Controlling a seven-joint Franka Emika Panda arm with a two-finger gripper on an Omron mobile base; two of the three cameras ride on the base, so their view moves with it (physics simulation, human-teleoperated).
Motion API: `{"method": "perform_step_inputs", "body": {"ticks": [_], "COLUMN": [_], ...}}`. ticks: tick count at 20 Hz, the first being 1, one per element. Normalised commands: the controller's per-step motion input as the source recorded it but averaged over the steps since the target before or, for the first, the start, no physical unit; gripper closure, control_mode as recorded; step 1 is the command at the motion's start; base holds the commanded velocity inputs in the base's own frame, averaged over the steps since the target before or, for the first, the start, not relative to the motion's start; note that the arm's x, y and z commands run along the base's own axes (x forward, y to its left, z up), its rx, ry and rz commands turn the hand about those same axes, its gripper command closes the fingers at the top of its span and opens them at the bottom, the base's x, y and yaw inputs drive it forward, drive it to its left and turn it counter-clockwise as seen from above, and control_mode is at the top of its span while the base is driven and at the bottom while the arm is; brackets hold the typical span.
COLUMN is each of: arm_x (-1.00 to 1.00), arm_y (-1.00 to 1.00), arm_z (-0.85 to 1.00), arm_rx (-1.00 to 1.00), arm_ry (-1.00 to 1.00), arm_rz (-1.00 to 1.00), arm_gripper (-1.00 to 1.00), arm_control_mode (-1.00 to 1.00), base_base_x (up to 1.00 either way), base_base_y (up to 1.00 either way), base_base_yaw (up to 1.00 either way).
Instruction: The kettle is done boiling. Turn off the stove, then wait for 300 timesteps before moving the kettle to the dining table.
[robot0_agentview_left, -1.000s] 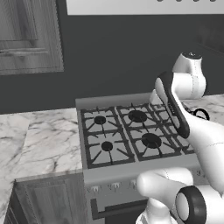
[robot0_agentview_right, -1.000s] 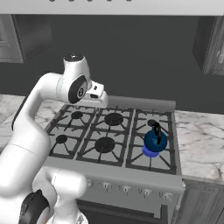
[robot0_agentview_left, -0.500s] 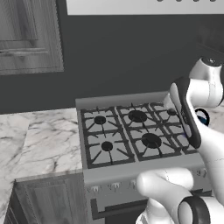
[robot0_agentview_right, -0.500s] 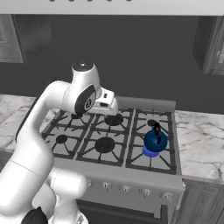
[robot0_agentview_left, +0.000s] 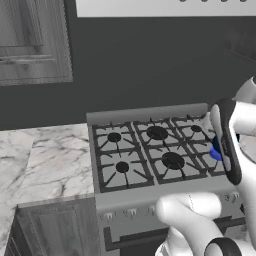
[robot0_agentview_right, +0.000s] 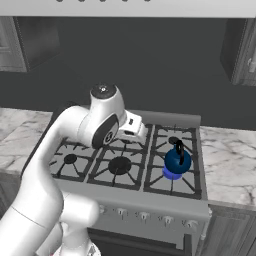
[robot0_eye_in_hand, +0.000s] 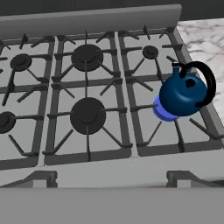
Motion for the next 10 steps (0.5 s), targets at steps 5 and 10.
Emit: {"method": "perform_step_inputs", "body": {"ticks": [5, 10], "arm_x": [-0.21, -0.24], "arm_y": [-0.42, -0.46], "arm_z": [0.0, -0.01], "arm_rx": [0.03, 0.03], "arm_ry": [-0.05, -0.03], "arm_rz": [-0.05, -0.05], "arm_gripper": [-1.0, -1.0], "arm_control_mode": [-1.0, -1.0], "base_base_x": [0.0, 0.0], "base_base_y": [0.0, 0.0], "base_base_yaw": [0.0, 0.0]}}
